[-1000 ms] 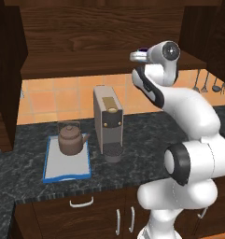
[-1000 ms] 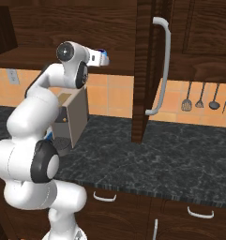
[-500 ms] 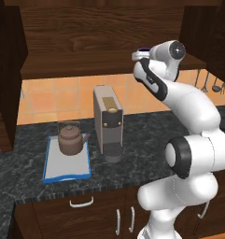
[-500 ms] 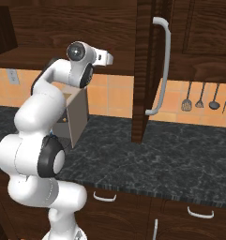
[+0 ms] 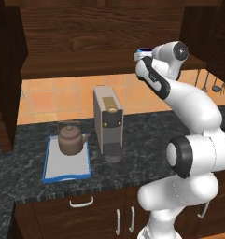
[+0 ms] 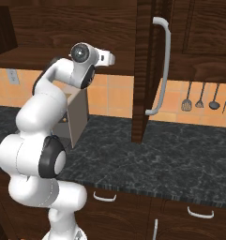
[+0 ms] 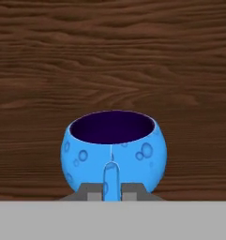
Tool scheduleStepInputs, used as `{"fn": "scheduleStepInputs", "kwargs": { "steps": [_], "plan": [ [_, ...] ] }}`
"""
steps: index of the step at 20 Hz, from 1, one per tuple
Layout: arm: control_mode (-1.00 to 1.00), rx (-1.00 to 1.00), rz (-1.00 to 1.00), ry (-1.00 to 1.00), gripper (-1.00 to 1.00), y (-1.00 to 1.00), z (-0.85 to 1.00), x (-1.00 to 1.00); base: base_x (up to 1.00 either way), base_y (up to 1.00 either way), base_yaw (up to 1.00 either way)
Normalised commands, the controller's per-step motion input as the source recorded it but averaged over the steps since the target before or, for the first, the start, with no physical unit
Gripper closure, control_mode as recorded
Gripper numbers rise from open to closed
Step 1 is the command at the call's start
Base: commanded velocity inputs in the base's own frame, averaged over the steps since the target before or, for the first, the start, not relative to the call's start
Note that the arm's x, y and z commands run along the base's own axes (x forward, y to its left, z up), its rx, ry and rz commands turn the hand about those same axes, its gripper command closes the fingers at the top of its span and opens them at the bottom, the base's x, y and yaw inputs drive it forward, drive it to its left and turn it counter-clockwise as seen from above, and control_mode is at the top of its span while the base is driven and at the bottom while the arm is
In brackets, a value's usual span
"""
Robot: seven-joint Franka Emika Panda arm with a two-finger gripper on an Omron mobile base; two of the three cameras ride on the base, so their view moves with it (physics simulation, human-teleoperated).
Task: Pick the kettle from the counter and place it on the tray. Then pick the mug from the cabinet and place it on the tray. Then close the cabinet doors.
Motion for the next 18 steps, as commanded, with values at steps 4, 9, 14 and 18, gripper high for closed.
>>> {"fn": "scheduleStepInputs", "kwargs": {
  "steps": [4,9,14,18],
  "plan": [
    [-1.00,0.00,0.00,0.00,1.00,0.00,-0.02,-0.04,0.00,0.00,0.00],
    [-1.00,0.00,0.00,-0.03,1.00,0.00,-0.04,-0.40,0.00,0.00,0.00],
    [-1.00,0.02,0.04,-0.11,1.00,0.14,0.00,-0.98,0.00,0.00,0.00],
    [-1.00,0.00,0.18,-0.02,1.00,0.45,0.16,-0.83,0.00,0.00,0.00]
  ]
}}
